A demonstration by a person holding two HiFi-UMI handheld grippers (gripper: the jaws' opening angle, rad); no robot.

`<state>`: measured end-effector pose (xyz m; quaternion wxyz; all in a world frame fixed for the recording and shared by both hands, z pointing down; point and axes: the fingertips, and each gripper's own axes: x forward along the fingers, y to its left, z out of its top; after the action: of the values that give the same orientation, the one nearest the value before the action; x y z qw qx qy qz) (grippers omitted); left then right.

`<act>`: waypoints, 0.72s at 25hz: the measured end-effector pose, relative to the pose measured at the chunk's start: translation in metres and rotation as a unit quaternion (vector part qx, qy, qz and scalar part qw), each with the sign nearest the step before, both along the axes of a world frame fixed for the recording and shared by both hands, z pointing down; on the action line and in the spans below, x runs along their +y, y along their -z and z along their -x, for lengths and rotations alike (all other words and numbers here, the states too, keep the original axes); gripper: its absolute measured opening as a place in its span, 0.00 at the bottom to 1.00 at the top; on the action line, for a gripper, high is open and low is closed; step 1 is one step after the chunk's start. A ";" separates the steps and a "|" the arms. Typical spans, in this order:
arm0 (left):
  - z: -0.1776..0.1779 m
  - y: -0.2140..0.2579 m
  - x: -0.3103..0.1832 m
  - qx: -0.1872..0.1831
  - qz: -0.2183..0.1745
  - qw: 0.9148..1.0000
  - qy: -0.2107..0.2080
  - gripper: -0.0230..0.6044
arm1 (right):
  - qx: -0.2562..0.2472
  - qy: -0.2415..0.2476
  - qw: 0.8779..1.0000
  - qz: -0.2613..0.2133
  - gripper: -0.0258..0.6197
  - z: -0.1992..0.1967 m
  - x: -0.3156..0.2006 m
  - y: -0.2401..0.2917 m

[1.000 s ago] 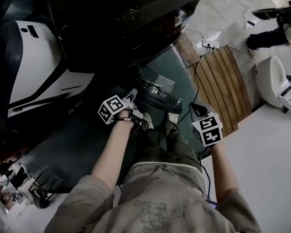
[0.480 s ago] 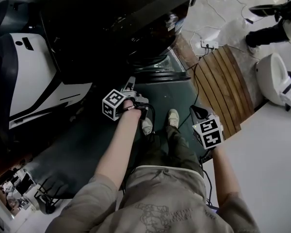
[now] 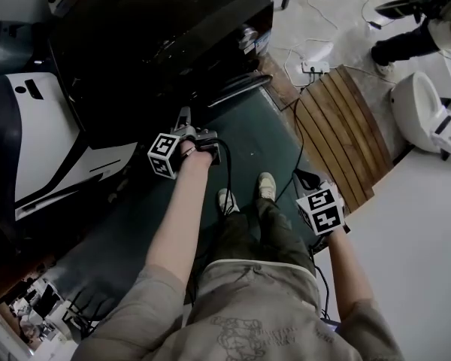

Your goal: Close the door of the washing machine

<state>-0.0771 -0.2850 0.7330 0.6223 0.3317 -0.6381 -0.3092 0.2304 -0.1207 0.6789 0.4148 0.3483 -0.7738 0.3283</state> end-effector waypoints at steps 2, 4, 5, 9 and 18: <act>0.005 0.000 -0.009 0.006 -0.009 1.000 0.011 0.40 | 0.002 0.004 1.000 -0.001 0.08 0.002 0.000 -0.001; 0.007 0.000 -0.012 0.014 -0.009 1.000 0.017 0.40 | 0.001 0.005 1.000 -0.004 0.08 0.005 -0.002 0.000; 0.007 0.000 -0.013 0.016 -0.008 1.000 0.016 0.40 | 0.000 0.005 1.000 -0.007 0.08 0.006 -0.004 0.001; 0.006 0.000 -0.012 0.026 -0.010 1.000 0.002 0.40 | -0.003 0.005 1.000 -0.015 0.08 0.013 -0.008 0.008; 0.001 0.022 0.000 0.002 -0.018 0.997 -0.079 0.39 | -0.003 0.011 0.999 -0.038 0.08 0.027 -0.014 0.034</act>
<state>-0.0783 -0.2848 0.7108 0.6401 0.3914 -0.6029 -0.2713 0.2031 -0.1352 0.6452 0.4028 0.3545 -0.7908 0.2946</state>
